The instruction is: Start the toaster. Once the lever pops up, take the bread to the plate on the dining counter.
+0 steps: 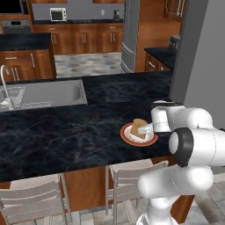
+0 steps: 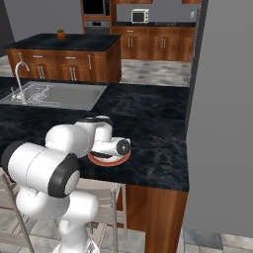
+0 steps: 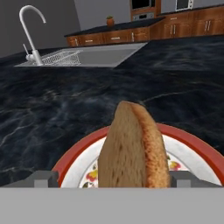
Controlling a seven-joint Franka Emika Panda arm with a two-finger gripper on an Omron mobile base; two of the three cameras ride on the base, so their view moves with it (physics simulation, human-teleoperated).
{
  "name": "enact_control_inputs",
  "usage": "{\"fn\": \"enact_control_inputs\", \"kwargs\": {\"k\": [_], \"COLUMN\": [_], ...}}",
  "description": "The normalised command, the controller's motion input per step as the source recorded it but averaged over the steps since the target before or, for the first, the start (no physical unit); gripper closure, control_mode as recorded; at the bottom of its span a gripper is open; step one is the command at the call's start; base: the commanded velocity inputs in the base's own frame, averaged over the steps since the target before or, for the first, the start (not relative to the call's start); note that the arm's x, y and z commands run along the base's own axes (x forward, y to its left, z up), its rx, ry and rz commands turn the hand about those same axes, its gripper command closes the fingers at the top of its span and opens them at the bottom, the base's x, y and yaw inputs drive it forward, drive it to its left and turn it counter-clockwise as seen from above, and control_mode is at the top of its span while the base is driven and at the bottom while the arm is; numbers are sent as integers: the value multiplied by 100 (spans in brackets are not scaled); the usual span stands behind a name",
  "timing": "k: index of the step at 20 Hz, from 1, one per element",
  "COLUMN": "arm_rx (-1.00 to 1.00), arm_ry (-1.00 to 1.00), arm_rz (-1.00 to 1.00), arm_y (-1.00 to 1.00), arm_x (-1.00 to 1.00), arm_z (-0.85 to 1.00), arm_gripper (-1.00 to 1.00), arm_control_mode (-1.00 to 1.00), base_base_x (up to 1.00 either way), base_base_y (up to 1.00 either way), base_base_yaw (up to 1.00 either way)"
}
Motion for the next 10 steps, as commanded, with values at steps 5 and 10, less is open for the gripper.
{"fn": "enact_control_inputs", "kwargs": {"k": [5, 10], "arm_rx": [0, -2], "arm_ry": [1, 3], "arm_rz": [0, -3], "arm_y": [0, 0], "arm_x": [8, 7], "arm_z": [22, 36], "arm_gripper": [-100, -100], "arm_control_mode": [-100, -100], "base_base_x": [0, 0], "base_base_y": [0, 0], "base_base_yaw": [0, 0]}}
